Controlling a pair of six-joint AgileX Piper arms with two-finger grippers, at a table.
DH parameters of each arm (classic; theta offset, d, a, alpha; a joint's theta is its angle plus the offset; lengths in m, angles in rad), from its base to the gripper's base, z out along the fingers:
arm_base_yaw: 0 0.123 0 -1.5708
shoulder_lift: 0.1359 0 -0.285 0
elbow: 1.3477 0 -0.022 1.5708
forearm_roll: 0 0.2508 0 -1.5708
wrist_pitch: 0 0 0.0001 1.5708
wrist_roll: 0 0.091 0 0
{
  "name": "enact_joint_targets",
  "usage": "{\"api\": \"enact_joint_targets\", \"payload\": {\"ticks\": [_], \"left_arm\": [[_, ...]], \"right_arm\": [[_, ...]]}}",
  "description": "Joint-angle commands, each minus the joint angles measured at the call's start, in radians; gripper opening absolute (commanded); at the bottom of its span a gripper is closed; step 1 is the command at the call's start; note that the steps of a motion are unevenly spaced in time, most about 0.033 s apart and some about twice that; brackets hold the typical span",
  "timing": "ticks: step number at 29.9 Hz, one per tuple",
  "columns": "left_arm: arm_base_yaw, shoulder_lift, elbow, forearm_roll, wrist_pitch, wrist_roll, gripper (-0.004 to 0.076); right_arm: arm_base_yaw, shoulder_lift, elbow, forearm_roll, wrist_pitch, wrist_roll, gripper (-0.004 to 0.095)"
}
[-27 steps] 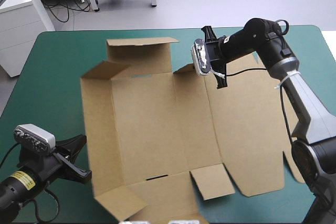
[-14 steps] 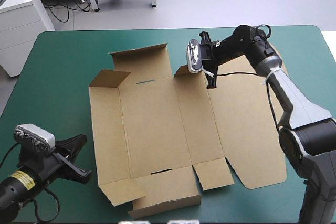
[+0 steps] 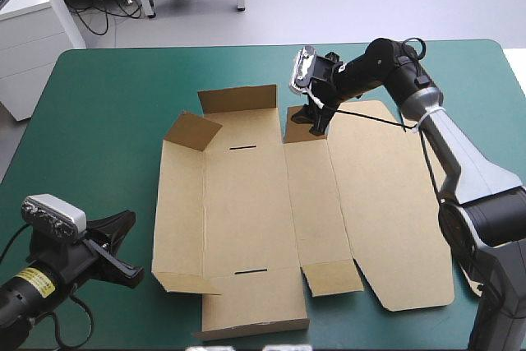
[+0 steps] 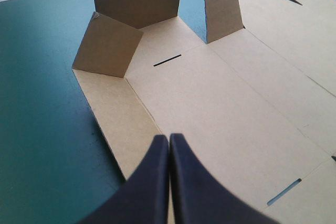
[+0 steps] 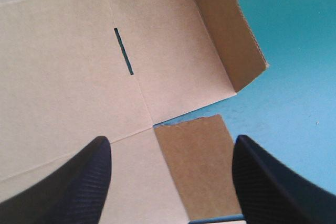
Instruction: Fold the box
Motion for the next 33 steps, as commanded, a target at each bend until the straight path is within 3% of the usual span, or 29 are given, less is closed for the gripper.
{"api": "enact_joint_targets", "payload": {"ticks": [1,4,6,12,20,27,33], "left_arm": [[0.002,0.004,-0.033,-0.005,-0.073,0.002,-0.001],[0.002,0.004,-0.033,-0.005,-0.073,0.002,-0.001],[0.002,0.004,-0.033,-0.005,-0.073,0.002,-0.001],[0.002,0.004,-0.033,-0.005,-0.069,0.002,-0.001],[0.002,0.004,-0.033,-0.004,-0.069,0.002,-0.001],[0.002,0.004,-0.033,-0.004,-0.059,-0.024,-0.001],[0.002,0.013,-0.035,0.008,-0.048,-0.056,-0.001]], "right_arm": [[-0.003,-0.108,-0.035,0.022,0.024,0.118,0.044],[-0.003,-0.155,-0.035,-0.023,0.05,0.219,0.0125],[-0.003,-0.189,-0.035,-0.062,0.052,0.327,-0.0018],[-0.003,-0.278,-0.035,-0.262,0.09,0.67,-0.0019],[-0.003,-0.38,-0.031,-0.56,0.202,0.989,-0.0019],[-0.003,-0.482,0.016,-0.66,0.202,1.094,-0.0019],[-0.003,-0.646,0.232,-0.661,0.202,1.132,-0.0019]]}}
